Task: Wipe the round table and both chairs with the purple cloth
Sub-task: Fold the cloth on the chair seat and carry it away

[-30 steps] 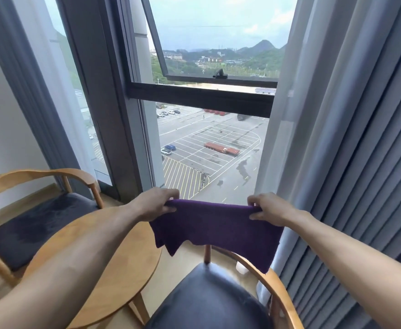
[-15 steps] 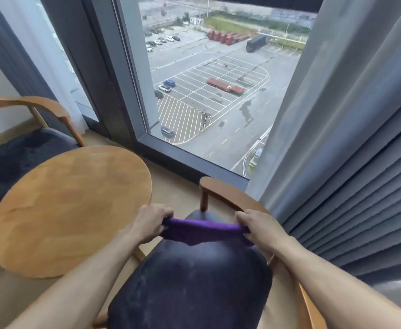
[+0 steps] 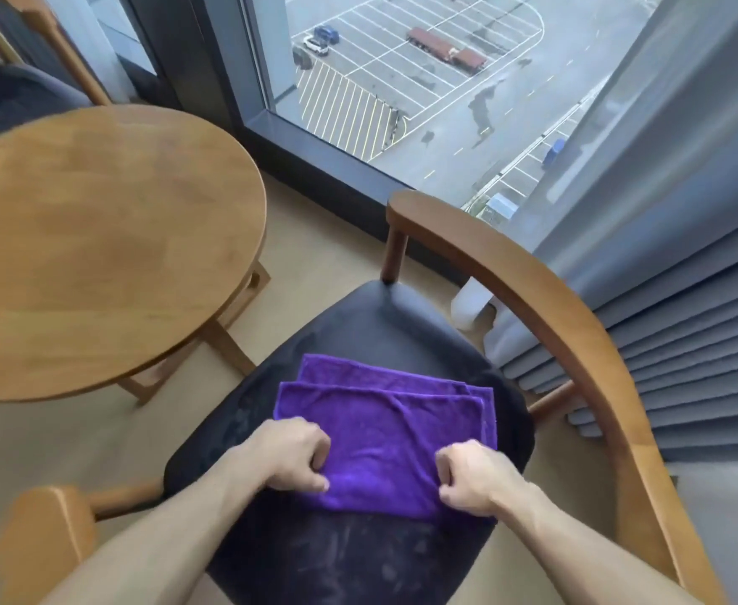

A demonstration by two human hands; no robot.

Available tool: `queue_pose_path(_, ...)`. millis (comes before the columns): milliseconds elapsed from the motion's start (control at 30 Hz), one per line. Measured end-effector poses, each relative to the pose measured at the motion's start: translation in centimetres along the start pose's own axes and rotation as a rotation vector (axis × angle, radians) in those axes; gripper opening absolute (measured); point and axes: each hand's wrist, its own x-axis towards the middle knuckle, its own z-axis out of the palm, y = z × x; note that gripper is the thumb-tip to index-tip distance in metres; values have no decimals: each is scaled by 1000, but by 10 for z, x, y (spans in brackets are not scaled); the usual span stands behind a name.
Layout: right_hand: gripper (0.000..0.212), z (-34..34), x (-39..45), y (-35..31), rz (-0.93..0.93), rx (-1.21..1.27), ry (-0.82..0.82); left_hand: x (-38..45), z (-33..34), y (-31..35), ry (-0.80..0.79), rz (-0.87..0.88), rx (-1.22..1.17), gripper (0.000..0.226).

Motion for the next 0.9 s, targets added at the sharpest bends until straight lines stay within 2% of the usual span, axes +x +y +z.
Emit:
queue_pose_path(67, 15, -10, 11, 6, 3, 49, 336, 12, -19, -4, 301, -41, -41, 21)
queue_pose_path(100, 24, -16, 18, 9, -2, 9, 449, 19, -27, -6, 410, -81, 18, 26)
queue_pose_path(133, 36, -21, 25, 14, -3, -60, 489, 27, -32, -8, 440, -127, 74, 34)
queue_pose_path(233, 55, -28, 42, 20, 39, -184, 404, 43, -34, -12, 270, -242, 106, 49)
queue_pose_path(333, 50, -26, 50, 25, 104, -86, 399, 48, -24, -18, 186, -279, 85, 50)
queue_pose_path(467, 44, -25, 49, 34, 111, -61, 318, 45, -22, -29, 197, -185, 74, 31)
queue_pose_path(633, 28, -39, 42, 57, 108, 183, 141, 45, -44, -36, 43, -108, -155, 39)
queue_pose_path(700, 23, -47, 44, 63, 128, 232, 190, 49, -55, -38, 80, -91, -230, 35)
queue_pose_path(800, 18, -59, 53, 69, 185, 319, 278, 60, -66, -36, 250, -114, -292, 29)
queue_pose_path(900, 26, -62, 61, 67, 253, 262, 185, 69, -65, -31, 237, -173, -190, 40)
